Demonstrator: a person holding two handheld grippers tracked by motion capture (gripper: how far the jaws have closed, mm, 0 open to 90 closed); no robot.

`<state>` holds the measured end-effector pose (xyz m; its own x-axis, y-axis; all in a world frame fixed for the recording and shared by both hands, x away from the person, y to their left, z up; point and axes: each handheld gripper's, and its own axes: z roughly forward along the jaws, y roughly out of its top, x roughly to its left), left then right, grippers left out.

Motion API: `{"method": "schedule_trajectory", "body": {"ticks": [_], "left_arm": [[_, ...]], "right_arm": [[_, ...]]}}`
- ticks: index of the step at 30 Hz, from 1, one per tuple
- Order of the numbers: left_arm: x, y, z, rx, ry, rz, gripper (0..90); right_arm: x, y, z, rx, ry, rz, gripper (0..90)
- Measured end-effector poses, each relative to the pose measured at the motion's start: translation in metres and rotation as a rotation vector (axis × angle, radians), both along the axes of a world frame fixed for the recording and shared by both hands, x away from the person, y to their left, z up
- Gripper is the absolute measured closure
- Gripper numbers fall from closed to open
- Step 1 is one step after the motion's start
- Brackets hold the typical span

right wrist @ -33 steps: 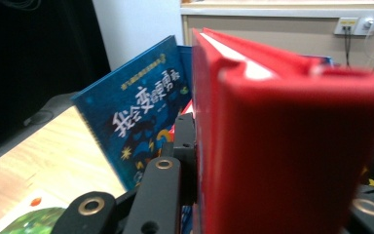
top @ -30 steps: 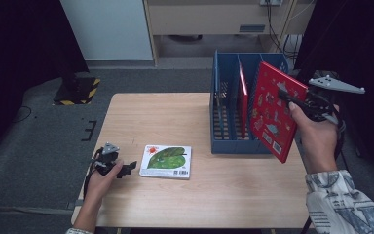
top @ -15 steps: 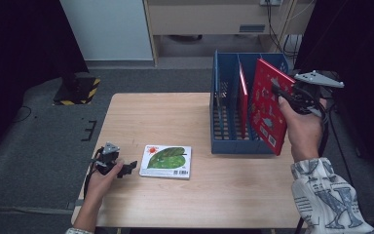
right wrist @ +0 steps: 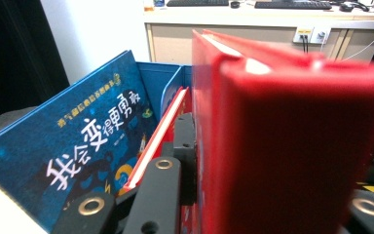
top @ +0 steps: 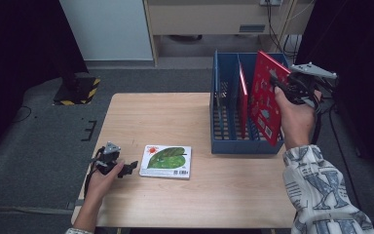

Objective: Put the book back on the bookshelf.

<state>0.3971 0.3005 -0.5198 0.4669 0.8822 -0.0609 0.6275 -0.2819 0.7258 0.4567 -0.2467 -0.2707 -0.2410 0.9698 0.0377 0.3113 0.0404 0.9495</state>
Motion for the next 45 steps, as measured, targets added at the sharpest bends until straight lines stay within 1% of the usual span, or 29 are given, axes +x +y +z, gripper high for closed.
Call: {"method": "schedule_trajectory", "body": {"ticks": [4,6,16,20,23,25,28,31,32,34,37,43,45], "left_arm": [[0.0,0.001,0.0,0.0,0.0,0.009,5.1],[0.0,0.001,0.0,0.0,0.0,0.008,5.1],[0.001,0.0,0.0,0.006,-0.003,0.007,5.2],[0.001,0.0,-0.001,0.01,0.003,0.002,5.2],[0.001,0.0,-0.001,0.01,0.006,0.0,5.2],[0.001,0.0,-0.001,0.015,0.007,-0.001,5.2],[0.002,-0.001,-0.002,0.022,0.009,-0.002,5.3],[0.002,-0.002,-0.003,0.043,0.018,-0.01,5.4],[0.002,-0.003,-0.003,0.041,0.019,-0.008,5.4],[0.002,-0.003,-0.004,0.053,0.025,-0.014,5.5],[0.003,-0.003,-0.005,0.049,0.026,-0.007,5.5],[0.002,-0.003,-0.004,0.048,0.022,-0.014,5.4],[0.003,-0.002,-0.006,0.043,0.029,-0.007,5.4]], "right_arm": [[0.007,0.002,-0.003,-0.003,0.009,-0.006,79.1],[0.01,0.003,-0.004,0.004,0.012,-0.012,79.1],[0.023,0.012,-0.008,-0.005,0.01,-0.027,79.1],[0.033,0.015,-0.013,-0.005,0.015,-0.039,79.1],[0.038,0.018,-0.017,-0.013,0.022,-0.036,79.1],[0.041,0.02,-0.019,-0.008,0.021,-0.036,79.0],[0.045,0.021,-0.021,-0.013,0.015,-0.045,79.1],[0.05,0.02,-0.024,-0.003,0.012,-0.054,79.1],[0.051,0.019,-0.025,0.002,0.01,-0.057,79.1],[0.054,0.018,-0.028,0.002,0.005,-0.063,79.1],[0.058,0.016,-0.032,0.01,0.0,-0.075,79.1],[0.064,0.016,-0.039,0.034,0.001,-0.087,79.1],[0.066,0.015,-0.042,0.041,0.005,-0.094,79.0]]}}
